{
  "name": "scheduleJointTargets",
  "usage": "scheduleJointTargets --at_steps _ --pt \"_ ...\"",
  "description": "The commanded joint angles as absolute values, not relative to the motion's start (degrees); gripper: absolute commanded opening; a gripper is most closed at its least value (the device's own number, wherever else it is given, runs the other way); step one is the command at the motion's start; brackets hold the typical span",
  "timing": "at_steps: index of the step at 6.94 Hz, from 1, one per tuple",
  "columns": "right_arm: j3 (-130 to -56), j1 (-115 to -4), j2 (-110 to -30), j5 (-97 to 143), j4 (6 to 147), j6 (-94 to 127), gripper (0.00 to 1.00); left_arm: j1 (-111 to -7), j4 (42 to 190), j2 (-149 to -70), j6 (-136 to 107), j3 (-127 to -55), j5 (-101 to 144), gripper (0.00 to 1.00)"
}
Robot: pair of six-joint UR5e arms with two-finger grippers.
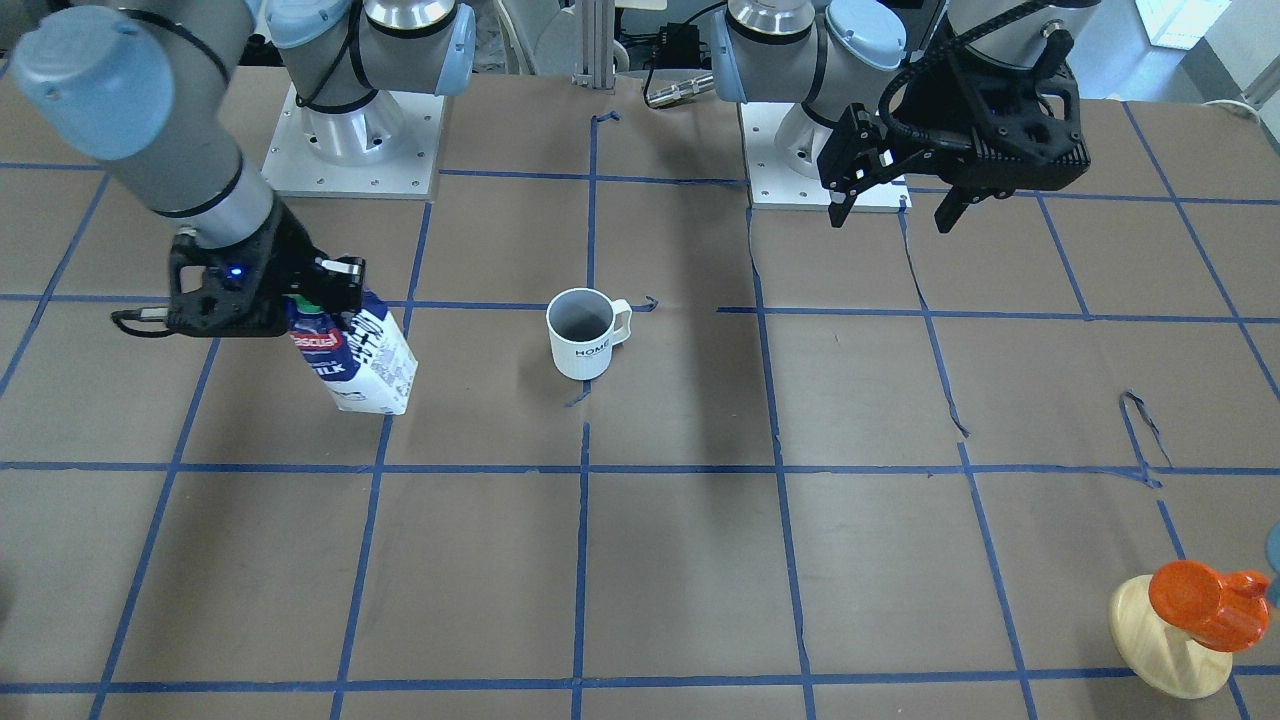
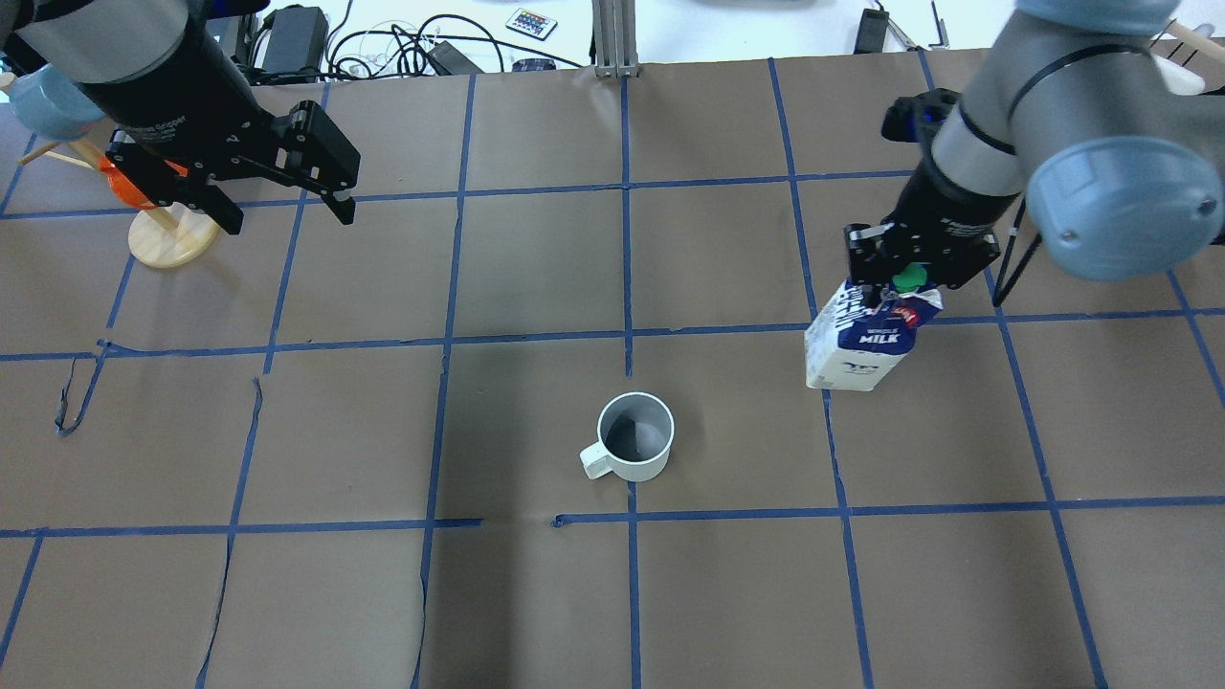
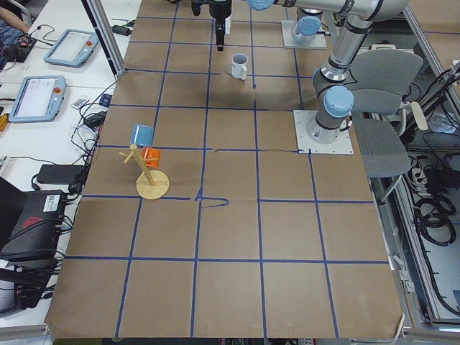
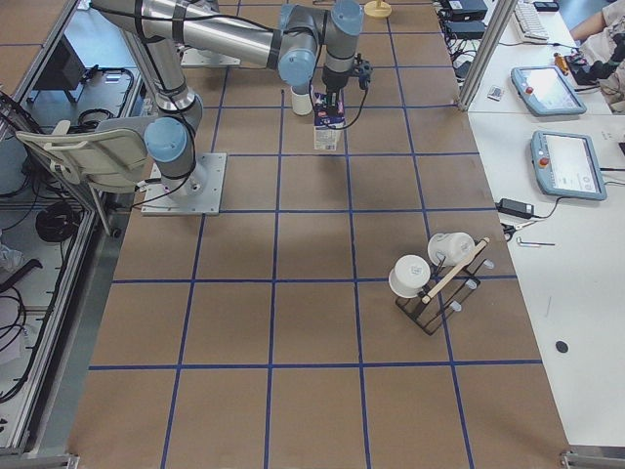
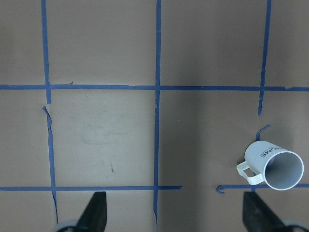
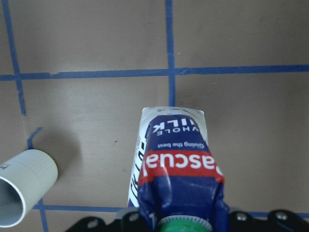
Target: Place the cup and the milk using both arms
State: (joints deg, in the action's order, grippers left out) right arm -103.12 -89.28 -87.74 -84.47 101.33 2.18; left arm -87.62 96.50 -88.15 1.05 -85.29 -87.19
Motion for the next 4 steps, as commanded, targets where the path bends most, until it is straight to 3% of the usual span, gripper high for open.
scheduleJointTargets --at_steps 1,4 --pt "-103.5 -99.2 -86.4 -84.8 105.1 14.3 0.11 -87.5 96.5 -88.2 1.1 -85.3 -87.2 1.0" --pt "-106.3 -104.3 -84.4 -84.7 110.3 16.1 0.11 -87.5 96.5 -88.2 1.1 -85.3 -87.1 1.0"
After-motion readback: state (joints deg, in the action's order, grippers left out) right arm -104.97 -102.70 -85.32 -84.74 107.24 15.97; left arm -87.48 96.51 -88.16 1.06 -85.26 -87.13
